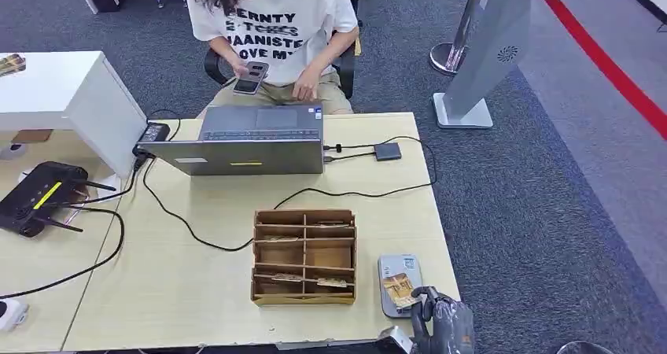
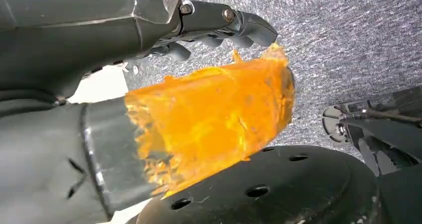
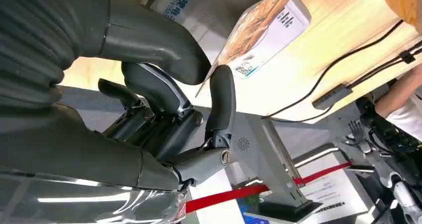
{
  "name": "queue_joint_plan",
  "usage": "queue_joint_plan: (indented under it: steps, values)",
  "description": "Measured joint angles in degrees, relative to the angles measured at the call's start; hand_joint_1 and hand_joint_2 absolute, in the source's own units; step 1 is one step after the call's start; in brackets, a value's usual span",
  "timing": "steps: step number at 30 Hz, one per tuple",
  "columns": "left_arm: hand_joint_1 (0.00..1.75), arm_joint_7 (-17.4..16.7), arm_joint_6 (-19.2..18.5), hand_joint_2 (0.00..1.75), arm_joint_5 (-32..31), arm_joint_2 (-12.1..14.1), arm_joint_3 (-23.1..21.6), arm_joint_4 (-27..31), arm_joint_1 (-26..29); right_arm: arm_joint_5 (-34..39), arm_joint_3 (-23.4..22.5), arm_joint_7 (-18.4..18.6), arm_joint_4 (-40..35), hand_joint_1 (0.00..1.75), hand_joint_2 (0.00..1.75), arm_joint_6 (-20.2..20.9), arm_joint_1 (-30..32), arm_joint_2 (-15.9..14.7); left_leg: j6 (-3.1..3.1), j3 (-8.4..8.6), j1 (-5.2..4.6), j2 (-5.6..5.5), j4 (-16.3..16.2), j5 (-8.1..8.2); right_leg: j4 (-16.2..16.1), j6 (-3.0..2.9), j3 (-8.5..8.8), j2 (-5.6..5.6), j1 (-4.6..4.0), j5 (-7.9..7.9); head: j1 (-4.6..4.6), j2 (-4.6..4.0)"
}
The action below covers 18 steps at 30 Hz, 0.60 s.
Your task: Pass the card to the sensor for recognition and then transmit it.
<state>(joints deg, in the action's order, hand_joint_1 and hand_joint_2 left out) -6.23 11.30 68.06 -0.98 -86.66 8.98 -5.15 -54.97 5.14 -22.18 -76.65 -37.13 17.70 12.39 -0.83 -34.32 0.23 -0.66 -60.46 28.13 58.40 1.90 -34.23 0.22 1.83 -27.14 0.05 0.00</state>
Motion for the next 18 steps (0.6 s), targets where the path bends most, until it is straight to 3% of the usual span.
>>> queue_joint_plan:
  steps: [18]
  values:
    - [0.00, 0.00, 0.00, 0.00, 0.20, 0.02, 0.00, 0.00, 0.01, -0.72, -0.99, 0.35, 1.53, 1.75, 1.75, 0.00, -0.22, -0.24, 0.00, 0.01, 0.00, 0.00, 0.00, 0.00, 0.00, 0.00, 0.01, 0.00, 0.00, 0.00, 0.02, 0.00]
